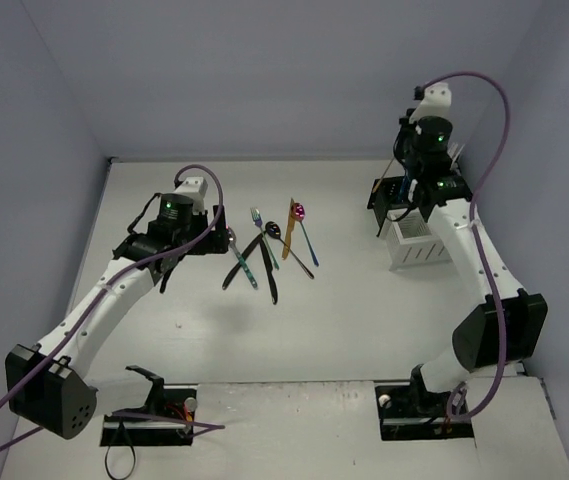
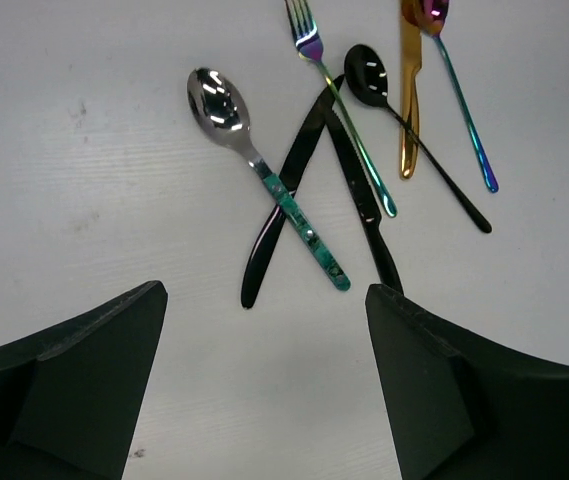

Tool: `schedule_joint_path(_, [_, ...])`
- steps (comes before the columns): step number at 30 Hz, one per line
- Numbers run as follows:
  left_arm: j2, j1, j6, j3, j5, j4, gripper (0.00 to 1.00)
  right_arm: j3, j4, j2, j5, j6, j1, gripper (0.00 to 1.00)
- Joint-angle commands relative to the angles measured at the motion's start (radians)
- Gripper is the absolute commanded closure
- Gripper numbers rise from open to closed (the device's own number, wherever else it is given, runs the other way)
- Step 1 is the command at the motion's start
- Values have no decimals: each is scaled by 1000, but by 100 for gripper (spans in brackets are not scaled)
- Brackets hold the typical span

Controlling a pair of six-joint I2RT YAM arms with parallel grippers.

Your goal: Sort the eating utensils into containers

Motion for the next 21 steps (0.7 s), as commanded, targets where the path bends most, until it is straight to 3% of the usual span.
schedule_joint_path(1, [-47,5,-69,-56,-1,-14,22,99,96,60,29,-36,-90,100])
schedule_joint_path(7, [-79,5,-88,-97,13,-7,22,141,120,162,9,-23,-161,100])
schedule_joint_path(16, [-64,5,-93,-87,31,-10,22,115,137,290,-22,-8,-172,100])
schedule_joint_path(21, [-64,5,-117,-85,33,-8,22,109,135,319,-23,-24,-172,87])
